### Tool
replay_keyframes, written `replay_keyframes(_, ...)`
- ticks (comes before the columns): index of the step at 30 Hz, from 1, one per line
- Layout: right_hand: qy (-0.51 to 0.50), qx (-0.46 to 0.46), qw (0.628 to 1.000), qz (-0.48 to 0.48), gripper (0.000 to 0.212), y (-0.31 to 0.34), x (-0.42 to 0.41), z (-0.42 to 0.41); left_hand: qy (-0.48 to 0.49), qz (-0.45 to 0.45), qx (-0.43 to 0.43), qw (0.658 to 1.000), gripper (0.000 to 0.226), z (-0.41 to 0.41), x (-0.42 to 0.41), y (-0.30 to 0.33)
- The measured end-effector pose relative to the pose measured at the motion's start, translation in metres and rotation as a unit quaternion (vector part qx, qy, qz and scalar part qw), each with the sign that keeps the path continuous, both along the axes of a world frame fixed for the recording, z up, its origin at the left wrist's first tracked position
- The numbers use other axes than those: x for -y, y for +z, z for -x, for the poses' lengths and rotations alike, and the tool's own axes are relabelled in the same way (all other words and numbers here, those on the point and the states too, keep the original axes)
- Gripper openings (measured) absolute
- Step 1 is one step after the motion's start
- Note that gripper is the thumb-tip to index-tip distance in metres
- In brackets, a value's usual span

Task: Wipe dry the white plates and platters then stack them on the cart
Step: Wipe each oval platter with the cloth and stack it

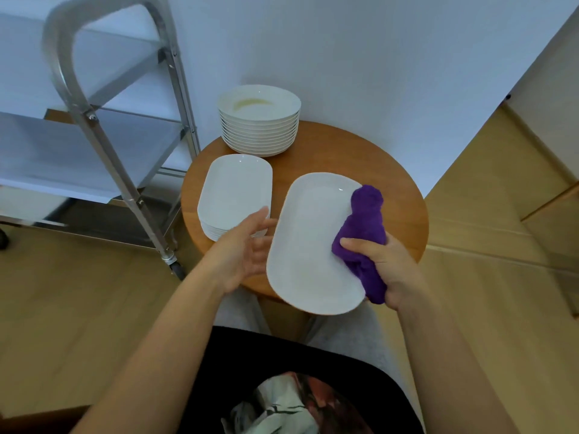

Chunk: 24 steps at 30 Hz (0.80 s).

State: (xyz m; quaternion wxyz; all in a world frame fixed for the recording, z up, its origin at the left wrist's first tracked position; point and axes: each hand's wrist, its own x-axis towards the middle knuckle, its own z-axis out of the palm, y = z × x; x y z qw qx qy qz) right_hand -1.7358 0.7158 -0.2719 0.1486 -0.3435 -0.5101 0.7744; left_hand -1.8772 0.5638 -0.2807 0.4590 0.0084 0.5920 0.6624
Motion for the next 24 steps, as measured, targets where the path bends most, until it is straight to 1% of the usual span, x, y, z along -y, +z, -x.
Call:
replay_keyframes(2,0.055,0.018,0.998,-0.026,0.054,0.002,0.002,0.002,-0.022,0.009,0.012,1.000,0.018,-0.003,-0.006,0.005)
replay_keyframes(4,0.047,0.004,0.998,-0.032,0.055,0.004,0.007,0.005,0.021,0.015,-0.014,1.000,0.018,-0.010,-0.014,0.003)
replay_keyframes(6,-0.023,-0.044,0.999,-0.020,0.051,0.005,0.010,0.006,0.120,-0.009,-0.028,0.992,0.010,-0.016,-0.020,0.007)
replay_keyframes(7,-0.064,-0.069,0.996,-0.009,0.049,0.006,0.016,0.007,0.181,-0.031,-0.018,0.983,0.010,-0.018,-0.024,0.010)
replay_keyframes(9,-0.118,-0.104,0.987,0.012,0.042,0.000,0.037,0.010,0.278,-0.081,0.030,0.957,0.013,-0.024,-0.036,0.018)
replay_keyframes(10,-0.131,-0.112,0.985,0.014,0.039,-0.004,0.049,0.011,0.300,-0.099,0.050,0.947,0.012,-0.030,-0.044,0.022)
replay_keyframes(12,-0.173,-0.113,0.978,0.014,0.037,-0.012,0.065,0.014,0.304,-0.129,0.050,0.943,0.011,-0.041,-0.054,0.027)
replay_keyframes(14,-0.201,-0.126,0.970,0.057,0.033,-0.013,0.060,0.013,0.271,-0.156,0.024,0.949,0.012,-0.050,-0.058,0.023)
replay_keyframes(15,-0.196,-0.133,0.968,0.085,0.032,-0.012,0.052,0.011,0.247,-0.155,0.006,0.956,0.011,-0.052,-0.056,0.019)
replay_keyframes(17,-0.156,-0.121,0.973,0.117,0.036,-0.009,0.032,0.001,0.193,-0.147,-0.038,0.969,0.008,-0.048,-0.044,0.011)
replay_keyframes(18,-0.126,-0.102,0.979,0.122,0.042,-0.007,0.021,-0.005,0.166,-0.151,-0.062,0.972,0.011,-0.042,-0.035,0.008)
replay_keyframes(19,-0.093,-0.075,0.985,0.123,0.048,-0.006,0.012,-0.011,0.146,-0.167,-0.085,0.971,0.022,-0.033,-0.025,0.005)
replay_keyframes(21,-0.034,-0.011,0.992,0.118,0.058,-0.002,-0.004,-0.024,0.120,-0.178,-0.130,0.968,0.053,-0.012,-0.002,0.001)
replay_keyframes(22,-0.014,0.018,0.993,0.114,0.059,0.001,-0.012,-0.029,0.100,-0.136,-0.188,0.967,0.065,-0.002,0.008,0.000)
replay_keyframes(23,0.002,0.039,0.993,0.109,0.056,0.004,-0.018,-0.033,0.065,-0.058,-0.306,0.948,0.071,0.006,0.016,0.001)
replay_keyframes(24,0.020,0.054,0.992,0.108,0.050,0.008,-0.022,-0.036,0.010,0.033,-0.454,0.891,0.076,0.011,0.022,0.001)
